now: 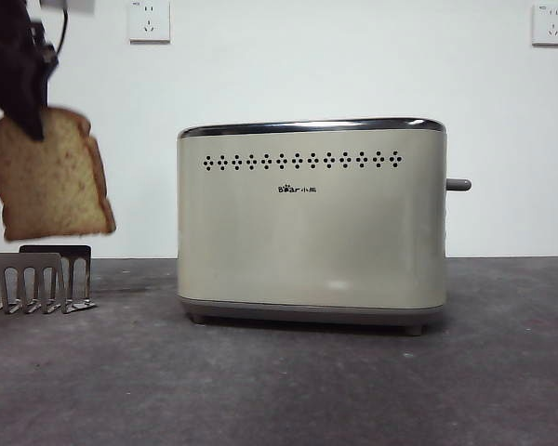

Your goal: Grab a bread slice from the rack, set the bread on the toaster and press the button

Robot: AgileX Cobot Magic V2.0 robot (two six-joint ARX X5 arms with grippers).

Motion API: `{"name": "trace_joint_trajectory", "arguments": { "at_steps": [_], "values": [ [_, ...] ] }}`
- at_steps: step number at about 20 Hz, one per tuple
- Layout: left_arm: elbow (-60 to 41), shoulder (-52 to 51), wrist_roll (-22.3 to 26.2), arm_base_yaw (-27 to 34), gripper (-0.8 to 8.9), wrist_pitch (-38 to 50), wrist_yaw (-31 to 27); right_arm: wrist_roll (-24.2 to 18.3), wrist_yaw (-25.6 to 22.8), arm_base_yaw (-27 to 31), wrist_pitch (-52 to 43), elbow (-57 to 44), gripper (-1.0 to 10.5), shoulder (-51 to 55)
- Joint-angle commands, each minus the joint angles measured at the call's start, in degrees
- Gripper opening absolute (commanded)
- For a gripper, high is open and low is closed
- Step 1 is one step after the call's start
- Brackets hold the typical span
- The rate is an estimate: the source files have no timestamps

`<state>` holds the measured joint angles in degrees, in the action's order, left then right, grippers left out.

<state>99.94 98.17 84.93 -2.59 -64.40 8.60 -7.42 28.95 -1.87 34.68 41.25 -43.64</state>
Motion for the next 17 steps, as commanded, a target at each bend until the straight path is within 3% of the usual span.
{"name": "trace_joint_trajectory", "arguments": {
  "at_steps": [1, 3, 10, 17],
  "values": [
    [0.2, -3.7, -8.0, -0.1, -0.09, -0.7, 4.7, -0.9, 0.2, 0.0, -0.3, 0.3, -0.1, -0.1],
    [0.2, -7.8, -11.7, -0.7, -0.09, -0.9, 7.7, -1.9, 0.2, 0.0, -0.3, 0.3, -0.1, -0.2],
    [0.7, -18.7, -13.0, -7.8, -0.1, -0.7, 8.3, -3.3, 0.7, 0.0, 0.4, 0.3, -0.1, -1.6],
    [13.1, -15.5, -25.4, -20.5, -0.1, -1.0, 7.7, -3.4, 0.9, 0.0, 2.0, 0.3, -0.1, -1.6]
  ]
}}
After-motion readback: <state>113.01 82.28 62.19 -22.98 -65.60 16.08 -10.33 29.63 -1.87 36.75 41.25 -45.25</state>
